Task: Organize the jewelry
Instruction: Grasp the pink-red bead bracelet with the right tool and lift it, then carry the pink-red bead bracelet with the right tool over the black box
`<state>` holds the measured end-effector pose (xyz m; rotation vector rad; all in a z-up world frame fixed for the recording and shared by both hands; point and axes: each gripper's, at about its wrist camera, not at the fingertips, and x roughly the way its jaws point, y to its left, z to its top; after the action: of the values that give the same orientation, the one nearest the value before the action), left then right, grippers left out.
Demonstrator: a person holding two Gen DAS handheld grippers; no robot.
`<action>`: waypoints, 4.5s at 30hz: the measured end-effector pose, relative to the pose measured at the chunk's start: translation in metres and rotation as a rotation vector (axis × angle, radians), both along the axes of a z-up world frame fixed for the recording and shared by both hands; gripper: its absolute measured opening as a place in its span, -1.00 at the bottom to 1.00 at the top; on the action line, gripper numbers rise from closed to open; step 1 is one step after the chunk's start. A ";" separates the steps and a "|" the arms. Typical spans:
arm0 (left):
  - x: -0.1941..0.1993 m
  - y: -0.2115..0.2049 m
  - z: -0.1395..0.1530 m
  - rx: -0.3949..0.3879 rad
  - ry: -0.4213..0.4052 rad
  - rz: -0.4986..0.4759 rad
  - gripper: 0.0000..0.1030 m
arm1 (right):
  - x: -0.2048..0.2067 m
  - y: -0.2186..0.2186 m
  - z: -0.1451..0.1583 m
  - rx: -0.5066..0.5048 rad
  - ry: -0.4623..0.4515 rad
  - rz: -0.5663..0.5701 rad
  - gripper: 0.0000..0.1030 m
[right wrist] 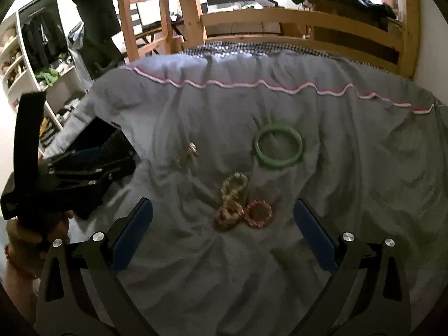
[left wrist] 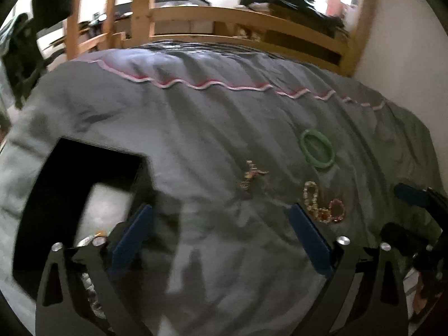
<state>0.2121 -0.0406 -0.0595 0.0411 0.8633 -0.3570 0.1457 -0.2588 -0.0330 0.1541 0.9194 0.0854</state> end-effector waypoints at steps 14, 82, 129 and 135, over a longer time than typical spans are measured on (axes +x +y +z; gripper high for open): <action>0.041 -0.045 -0.048 0.025 0.038 -0.069 -0.06 | 0.032 -0.011 -0.067 0.003 0.188 -0.021 -0.02; -0.012 -0.013 0.051 -0.023 0.010 -0.024 -0.95 | 0.003 -0.020 0.035 0.165 -0.199 -0.078 -0.83; -0.004 0.159 0.081 -0.024 0.132 0.337 -0.95 | 0.062 0.185 0.063 0.201 -0.160 0.207 -0.83; -0.003 0.170 0.080 -0.037 0.143 0.357 -0.95 | 0.063 0.196 0.049 0.206 -0.136 0.225 -0.83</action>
<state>0.2093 0.1296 0.0204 -0.1727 0.9852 -0.0409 0.2086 -0.0628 0.0160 0.2325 0.7884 0.3959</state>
